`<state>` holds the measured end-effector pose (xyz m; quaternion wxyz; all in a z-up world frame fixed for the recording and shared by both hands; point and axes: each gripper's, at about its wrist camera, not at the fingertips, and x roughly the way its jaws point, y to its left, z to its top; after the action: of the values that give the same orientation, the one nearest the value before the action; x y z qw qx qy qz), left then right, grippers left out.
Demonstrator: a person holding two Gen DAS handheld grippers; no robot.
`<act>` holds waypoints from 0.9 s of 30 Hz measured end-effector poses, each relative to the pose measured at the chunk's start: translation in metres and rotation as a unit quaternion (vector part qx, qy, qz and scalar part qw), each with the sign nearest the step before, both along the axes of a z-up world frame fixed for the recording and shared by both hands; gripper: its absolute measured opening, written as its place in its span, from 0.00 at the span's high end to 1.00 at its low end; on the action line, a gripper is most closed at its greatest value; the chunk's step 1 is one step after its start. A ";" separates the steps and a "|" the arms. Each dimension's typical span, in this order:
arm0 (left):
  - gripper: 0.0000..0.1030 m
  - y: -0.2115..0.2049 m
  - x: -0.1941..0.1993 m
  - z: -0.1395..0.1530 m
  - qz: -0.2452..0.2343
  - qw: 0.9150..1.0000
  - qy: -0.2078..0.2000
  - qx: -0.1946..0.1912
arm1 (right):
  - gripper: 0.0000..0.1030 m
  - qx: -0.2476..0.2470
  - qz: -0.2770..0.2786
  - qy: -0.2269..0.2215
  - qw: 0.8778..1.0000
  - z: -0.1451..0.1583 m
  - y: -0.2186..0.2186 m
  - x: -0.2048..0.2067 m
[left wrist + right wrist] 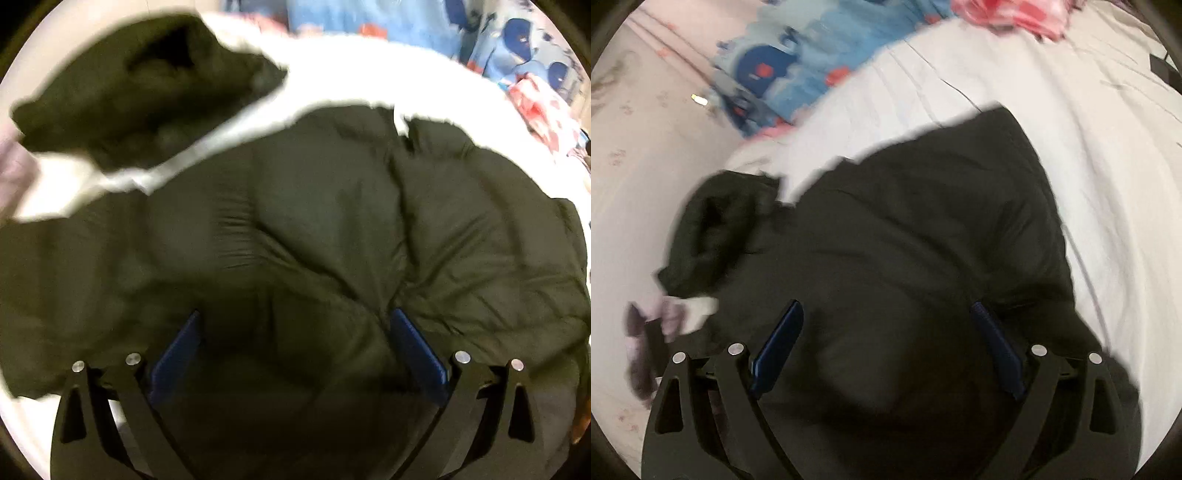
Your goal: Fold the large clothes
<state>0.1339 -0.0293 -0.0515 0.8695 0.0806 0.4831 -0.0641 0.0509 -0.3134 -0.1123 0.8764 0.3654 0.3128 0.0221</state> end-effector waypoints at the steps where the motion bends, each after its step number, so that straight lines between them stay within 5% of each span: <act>1: 0.06 0.008 -0.008 0.013 -0.004 1.000 -0.024 0.016 | 0.14 -0.005 0.001 -0.019 1.000 0.010 0.010 -0.011; 5: 0.06 0.064 -0.031 0.038 0.002 0.985 -0.097 0.143 | 0.10 0.011 0.038 -0.085 0.996 0.026 0.044 -0.037; 9: 0.06 0.118 -0.025 0.015 0.002 0.973 -0.065 0.222 | 0.10 0.022 0.077 -0.088 0.993 0.024 0.060 -0.030; 16: 0.06 0.118 -0.009 -0.027 -0.026 0.966 -0.041 0.254 | 0.10 0.023 0.098 -0.059 0.993 0.012 0.073 -0.017; 20: 0.06 0.139 0.008 -0.023 0.061 0.982 -0.031 0.174 | 0.10 0.036 0.098 -0.061 0.993 0.001 0.072 -0.018; 22: 0.15 0.156 0.012 -0.020 0.109 0.984 -0.025 0.136 | 0.10 0.036 0.098 -0.060 0.993 0.000 0.072 -0.017; 24: 0.47 0.159 0.014 -0.026 0.121 0.984 -0.011 0.132 | 0.10 0.034 0.099 -0.058 0.993 0.000 0.074 -0.016; 27: 0.85 0.176 0.014 -0.022 0.133 0.989 -0.007 0.069 | 0.10 0.030 0.100 -0.058 0.993 0.001 0.076 -0.016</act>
<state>0.1482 0.1467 -0.0731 0.8659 0.0757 0.4871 0.0856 0.0351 -0.2375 -0.1112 0.8750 0.3570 0.2955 0.1402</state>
